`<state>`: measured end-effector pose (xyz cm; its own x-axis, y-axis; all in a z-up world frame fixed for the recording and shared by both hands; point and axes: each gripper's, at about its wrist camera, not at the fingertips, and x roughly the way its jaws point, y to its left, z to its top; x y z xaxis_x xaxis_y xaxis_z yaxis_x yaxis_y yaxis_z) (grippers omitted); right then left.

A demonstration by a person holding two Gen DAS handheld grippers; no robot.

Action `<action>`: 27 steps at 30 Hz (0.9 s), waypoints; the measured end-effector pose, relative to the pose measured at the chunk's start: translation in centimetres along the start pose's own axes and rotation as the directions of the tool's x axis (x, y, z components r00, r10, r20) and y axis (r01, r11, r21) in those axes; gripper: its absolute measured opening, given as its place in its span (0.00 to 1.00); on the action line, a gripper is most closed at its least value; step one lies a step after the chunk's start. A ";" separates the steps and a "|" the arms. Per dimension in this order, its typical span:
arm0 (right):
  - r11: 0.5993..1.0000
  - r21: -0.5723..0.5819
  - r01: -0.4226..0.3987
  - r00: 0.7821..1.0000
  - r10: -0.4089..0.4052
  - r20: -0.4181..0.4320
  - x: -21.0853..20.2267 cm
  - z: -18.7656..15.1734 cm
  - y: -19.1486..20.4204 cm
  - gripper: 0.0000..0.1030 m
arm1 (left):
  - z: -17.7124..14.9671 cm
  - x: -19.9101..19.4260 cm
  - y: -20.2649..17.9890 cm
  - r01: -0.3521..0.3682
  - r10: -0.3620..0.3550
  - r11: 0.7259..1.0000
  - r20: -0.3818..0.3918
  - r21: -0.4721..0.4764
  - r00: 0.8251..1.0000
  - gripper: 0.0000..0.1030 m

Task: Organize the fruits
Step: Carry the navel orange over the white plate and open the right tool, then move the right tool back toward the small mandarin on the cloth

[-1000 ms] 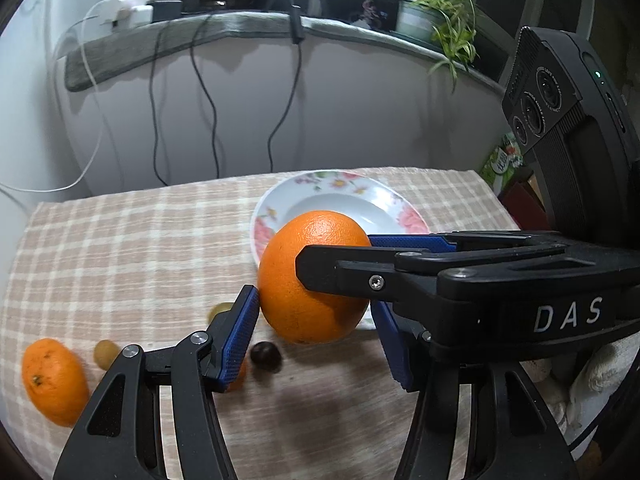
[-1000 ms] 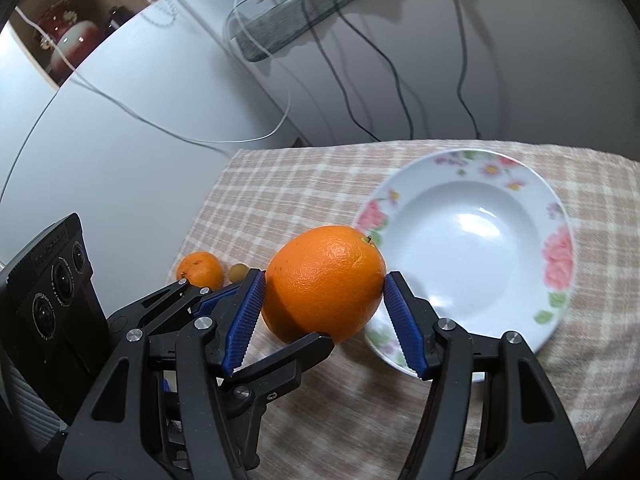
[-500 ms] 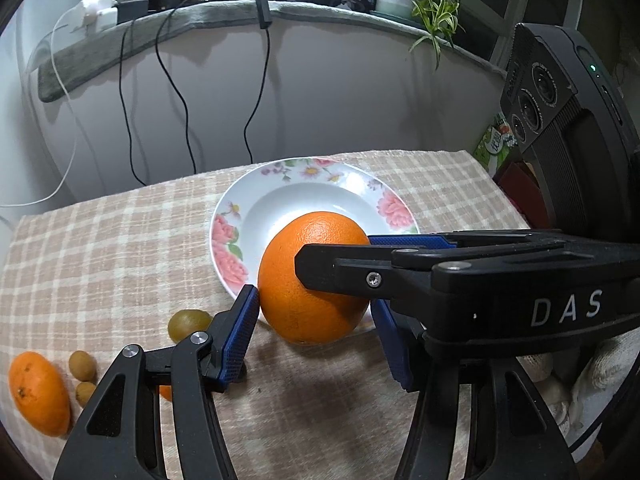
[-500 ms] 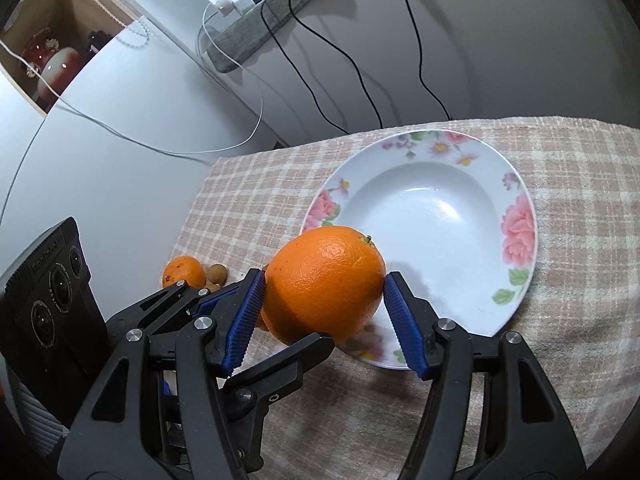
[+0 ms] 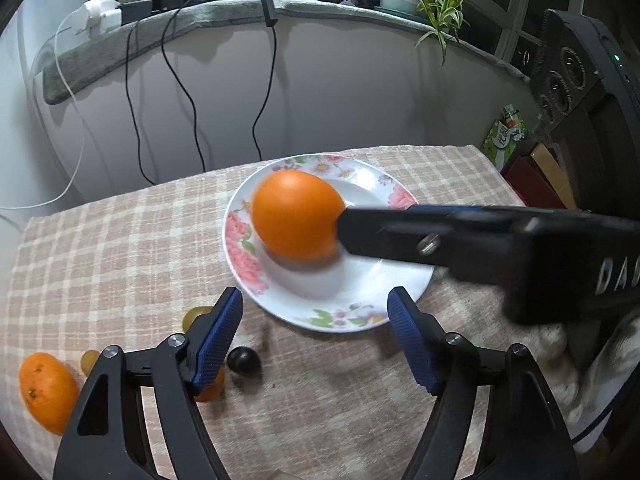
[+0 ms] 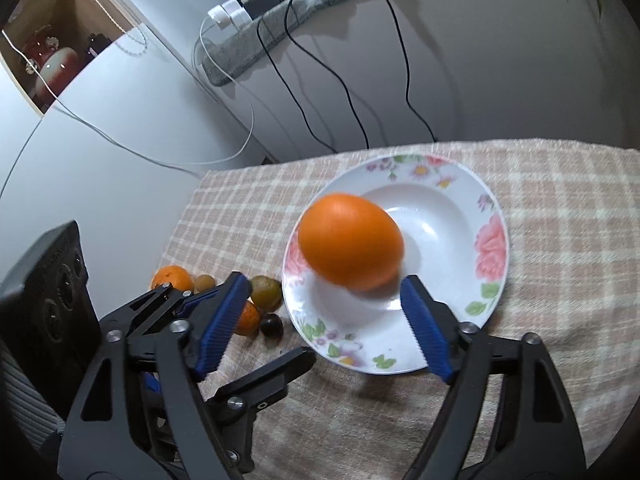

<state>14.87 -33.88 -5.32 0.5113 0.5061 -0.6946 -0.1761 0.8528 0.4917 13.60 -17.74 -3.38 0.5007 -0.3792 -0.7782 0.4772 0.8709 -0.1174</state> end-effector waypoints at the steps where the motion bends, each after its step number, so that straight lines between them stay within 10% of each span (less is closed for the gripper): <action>1: 1.000 0.000 0.003 1.000 -0.003 0.008 -0.2 0.0 0.0 0.81 | -0.1 -0.2 0.3 -0.002 0.002 1.000 0.001 -0.007 1.000 0.73; 27: 0.997 -0.054 0.050 0.990 -0.042 0.136 -2.8 -1.5 1.3 0.90 | -2.5 -5.5 5.6 -0.062 0.070 0.993 0.084 -0.100 0.994 0.73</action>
<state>11.95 -33.97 -3.57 0.6278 0.4476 -0.6368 -0.1956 0.8826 0.4275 11.69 -10.02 -1.33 0.5921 -0.3419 -0.7298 0.3708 0.9196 -0.1299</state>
